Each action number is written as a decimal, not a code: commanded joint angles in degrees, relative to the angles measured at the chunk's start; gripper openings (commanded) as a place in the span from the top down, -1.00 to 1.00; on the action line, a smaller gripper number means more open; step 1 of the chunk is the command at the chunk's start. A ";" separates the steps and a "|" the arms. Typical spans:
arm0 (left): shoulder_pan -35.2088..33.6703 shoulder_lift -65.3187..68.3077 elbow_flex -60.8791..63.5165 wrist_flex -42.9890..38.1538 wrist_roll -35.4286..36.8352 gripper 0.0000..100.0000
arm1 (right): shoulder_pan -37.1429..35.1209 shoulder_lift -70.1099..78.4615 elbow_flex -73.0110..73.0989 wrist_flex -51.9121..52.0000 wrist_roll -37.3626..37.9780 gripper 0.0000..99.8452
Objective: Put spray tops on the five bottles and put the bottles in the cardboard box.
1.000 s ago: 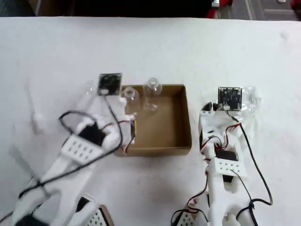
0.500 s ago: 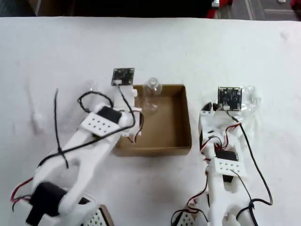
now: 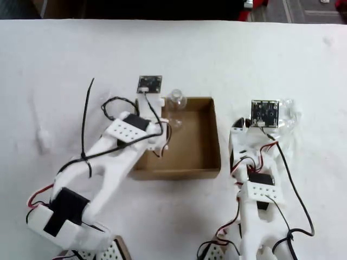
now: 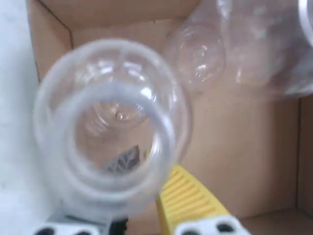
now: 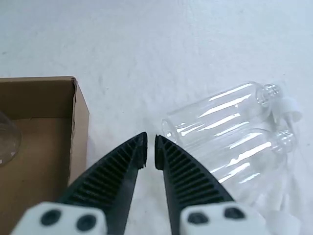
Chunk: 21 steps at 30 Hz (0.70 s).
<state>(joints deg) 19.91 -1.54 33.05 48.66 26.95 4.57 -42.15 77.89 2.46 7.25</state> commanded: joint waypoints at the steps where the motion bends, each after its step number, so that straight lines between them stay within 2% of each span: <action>1: -2.77 0.48 -2.46 -4.31 -0.53 0.96 | -0.57 -0.57 -0.44 -1.36 0.88 0.96; 9: -4.79 4.00 -2.46 -8.88 -0.53 0.96 | -0.57 -0.57 -0.44 -1.36 0.88 0.96; 14: -4.44 4.00 -2.55 -8.35 -0.53 0.96 | -0.57 -0.57 -0.44 -1.36 0.88 0.96; 18: -3.74 2.68 -3.08 -3.60 -0.53 0.96 | -0.57 -0.57 -0.44 -1.36 0.88 0.96; 21: -2.07 -3.21 -2.81 1.14 -0.79 0.96 | -0.57 -0.57 -0.44 -1.36 0.88 0.96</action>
<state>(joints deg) 16.13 2.51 32.97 44.00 26.95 4.57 -42.15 77.89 2.46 7.25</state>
